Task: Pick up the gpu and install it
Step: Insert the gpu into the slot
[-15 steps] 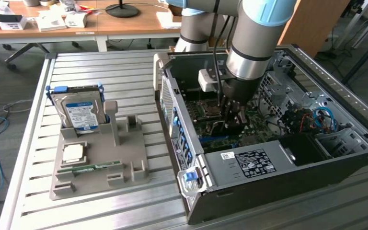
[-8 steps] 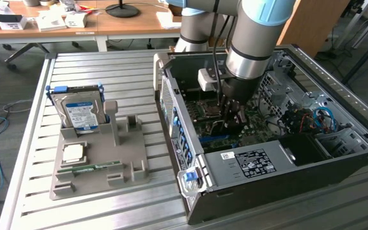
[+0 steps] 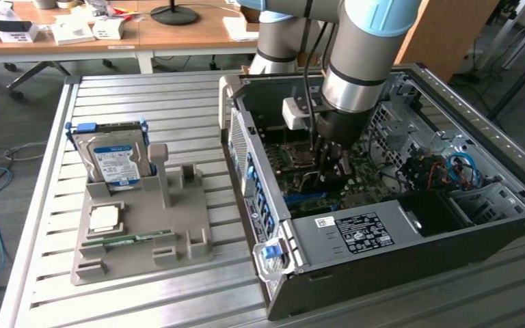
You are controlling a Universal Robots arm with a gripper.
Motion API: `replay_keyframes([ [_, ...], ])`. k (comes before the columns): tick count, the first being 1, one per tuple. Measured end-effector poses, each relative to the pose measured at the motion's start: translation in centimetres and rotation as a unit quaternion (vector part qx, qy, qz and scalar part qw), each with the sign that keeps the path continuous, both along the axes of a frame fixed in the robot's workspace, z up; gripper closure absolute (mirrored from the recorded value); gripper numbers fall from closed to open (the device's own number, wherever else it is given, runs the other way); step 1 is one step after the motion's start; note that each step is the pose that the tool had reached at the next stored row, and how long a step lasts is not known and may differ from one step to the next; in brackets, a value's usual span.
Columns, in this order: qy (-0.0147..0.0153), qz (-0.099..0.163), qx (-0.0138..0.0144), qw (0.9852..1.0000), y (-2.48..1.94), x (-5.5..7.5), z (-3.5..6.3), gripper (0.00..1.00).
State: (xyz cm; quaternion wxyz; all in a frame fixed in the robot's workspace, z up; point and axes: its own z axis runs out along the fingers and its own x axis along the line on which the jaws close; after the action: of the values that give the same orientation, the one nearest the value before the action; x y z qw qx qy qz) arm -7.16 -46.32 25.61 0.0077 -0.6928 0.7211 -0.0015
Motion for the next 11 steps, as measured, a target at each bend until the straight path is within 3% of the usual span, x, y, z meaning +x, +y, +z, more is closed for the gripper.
replay_keyframes([
  [11, -0.0001, 0.000, 0.0002, 1.0000, 0.01, 0.00, -0.17, 0.74],
])
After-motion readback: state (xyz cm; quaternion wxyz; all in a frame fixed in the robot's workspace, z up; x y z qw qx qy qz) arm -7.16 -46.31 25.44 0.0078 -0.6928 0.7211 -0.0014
